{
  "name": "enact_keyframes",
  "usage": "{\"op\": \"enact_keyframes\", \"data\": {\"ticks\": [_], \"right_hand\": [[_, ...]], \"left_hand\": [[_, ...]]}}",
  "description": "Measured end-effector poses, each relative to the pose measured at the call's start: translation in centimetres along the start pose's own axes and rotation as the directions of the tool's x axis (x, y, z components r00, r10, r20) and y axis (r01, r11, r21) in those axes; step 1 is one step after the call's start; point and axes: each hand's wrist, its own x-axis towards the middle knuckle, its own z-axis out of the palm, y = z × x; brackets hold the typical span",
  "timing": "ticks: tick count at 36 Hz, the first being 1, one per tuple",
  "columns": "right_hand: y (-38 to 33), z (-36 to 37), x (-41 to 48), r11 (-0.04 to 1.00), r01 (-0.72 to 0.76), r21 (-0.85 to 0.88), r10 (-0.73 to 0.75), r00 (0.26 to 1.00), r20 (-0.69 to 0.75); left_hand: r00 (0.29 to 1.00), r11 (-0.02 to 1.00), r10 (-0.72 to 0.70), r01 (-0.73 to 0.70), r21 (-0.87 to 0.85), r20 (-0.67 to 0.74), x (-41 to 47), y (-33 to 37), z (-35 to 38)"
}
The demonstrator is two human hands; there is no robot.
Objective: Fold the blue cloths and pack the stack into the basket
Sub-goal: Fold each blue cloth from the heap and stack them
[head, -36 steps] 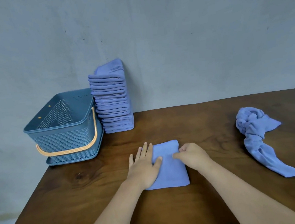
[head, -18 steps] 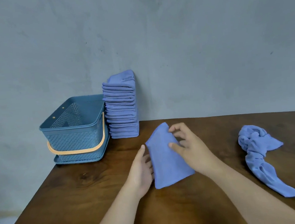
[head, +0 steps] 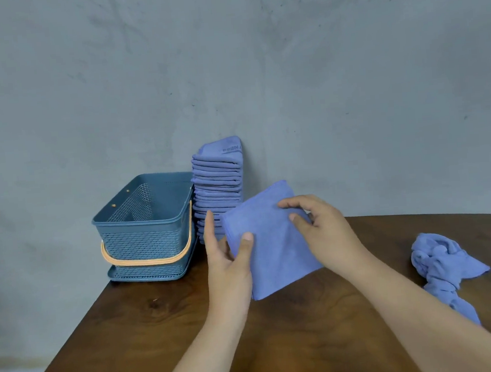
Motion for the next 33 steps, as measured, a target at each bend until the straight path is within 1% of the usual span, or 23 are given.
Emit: {"op": "enact_keyframes", "data": {"ticks": [3, 8, 12, 14, 16, 18, 20, 22, 24, 28, 31, 33], "right_hand": [[-1.0, 0.5, 0.6, 0.999, 0.035, 0.012, -0.035, 0.999, 0.006], [-2.5, 1.1, 2.2, 0.994, 0.111, -0.006, -0.11, 0.991, 0.079], [-3.4, 1.5, 4.4, 0.99, 0.14, 0.027, -0.142, 0.986, 0.091], [-3.9, 1.9, 6.0, 0.99, 0.128, 0.064, -0.132, 0.989, 0.071], [-4.3, 2.4, 8.0, 0.988, 0.102, 0.117, -0.107, 0.994, 0.037], [-4.7, 2.9, 10.4, 0.987, 0.073, 0.145, -0.075, 0.997, 0.01], [-5.1, 3.4, 13.3, 0.987, 0.051, 0.149, -0.048, 0.999, -0.024], [-5.2, 4.0, 16.9, 0.985, 0.044, 0.17, -0.032, 0.997, -0.076], [-5.0, 4.7, 20.8, 0.982, 0.026, 0.187, -0.003, 0.992, -0.123], [-4.1, 6.4, 28.1, 0.963, -0.063, 0.263, 0.102, 0.986, -0.134], [-3.1, 7.5, 31.4, 0.93, -0.138, 0.342, 0.193, 0.973, -0.131], [-2.3, 8.2, 32.7, 0.9, -0.209, 0.383, 0.264, 0.96, -0.096]], "left_hand": [[0.997, 0.991, 0.052, -0.058, 0.124, 0.048, 0.0, 0.0, -1.1], [0.998, 0.996, 0.038, -0.041, 0.079, 0.041, 0.3, 0.5, -2.3], [1.0, 1.0, 0.0, 0.0, -0.004, -0.003, 2.5, 1.9, -3.1], [0.999, 0.999, 0.032, -0.031, 0.024, -0.03, 4.3, 3.1, -3.2], [0.994, 0.99, 0.105, -0.101, 0.095, -0.032, 6.8, 4.4, -3.2], [0.987, 0.976, 0.158, -0.158, 0.151, 0.011, 10.0, 5.7, -3.3], [0.98, 0.962, 0.167, -0.185, 0.199, 0.103, 13.7, 7.1, -3.3], [0.972, 0.961, 0.12, -0.166, 0.224, 0.203, 17.9, 8.3, -3.3], [0.966, 0.954, 0.057, -0.127, 0.272, 0.251, 22.7, 8.9, -3.0], [0.972, 0.923, -0.032, -0.061, 0.379, 0.234, 31.6, 9.8, -1.9], [0.969, 0.91, -0.139, 0.044, 0.413, 0.204, 35.3, 10.2, -0.8], [0.96, 0.882, -0.206, 0.097, 0.462, 0.19, 37.1, 9.7, -0.5]]}}
